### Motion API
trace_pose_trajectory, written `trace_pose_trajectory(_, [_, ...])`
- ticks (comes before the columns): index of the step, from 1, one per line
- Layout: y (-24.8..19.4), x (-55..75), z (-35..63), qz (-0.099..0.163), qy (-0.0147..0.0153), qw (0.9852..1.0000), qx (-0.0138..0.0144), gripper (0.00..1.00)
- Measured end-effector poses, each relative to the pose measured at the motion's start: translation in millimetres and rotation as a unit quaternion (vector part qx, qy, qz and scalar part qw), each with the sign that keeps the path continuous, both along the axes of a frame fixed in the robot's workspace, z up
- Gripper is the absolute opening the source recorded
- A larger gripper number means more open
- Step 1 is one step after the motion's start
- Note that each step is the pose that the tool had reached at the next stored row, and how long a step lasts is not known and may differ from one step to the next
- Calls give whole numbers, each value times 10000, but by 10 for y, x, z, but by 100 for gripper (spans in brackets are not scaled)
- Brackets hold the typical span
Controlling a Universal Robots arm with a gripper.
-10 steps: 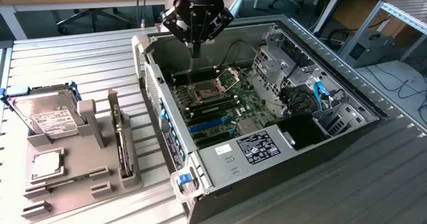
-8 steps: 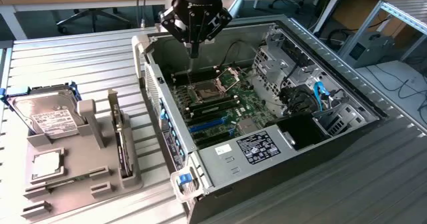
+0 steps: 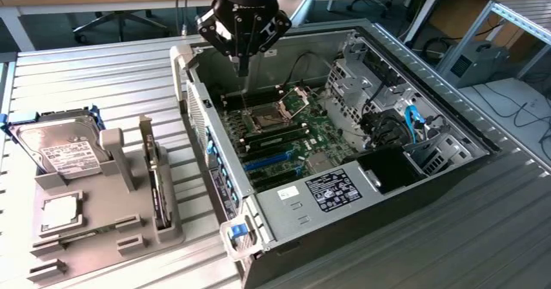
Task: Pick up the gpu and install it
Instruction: 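Reach for the gpu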
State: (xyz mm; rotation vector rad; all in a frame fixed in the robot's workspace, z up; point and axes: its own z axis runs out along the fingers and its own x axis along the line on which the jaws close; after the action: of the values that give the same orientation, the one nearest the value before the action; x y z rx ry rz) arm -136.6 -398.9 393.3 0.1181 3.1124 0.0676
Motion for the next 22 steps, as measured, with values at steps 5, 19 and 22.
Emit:
trace_pose_trajectory(5, [0, -72, 0, 1, -1, 10000, 0, 11])
trace_pose_trajectory(19, [0, -222, 0, 1, -2, 10000, 0, 11])
trace_pose_trajectory(22, [0, -238, 0, 1, -2, 10000, 0, 11])
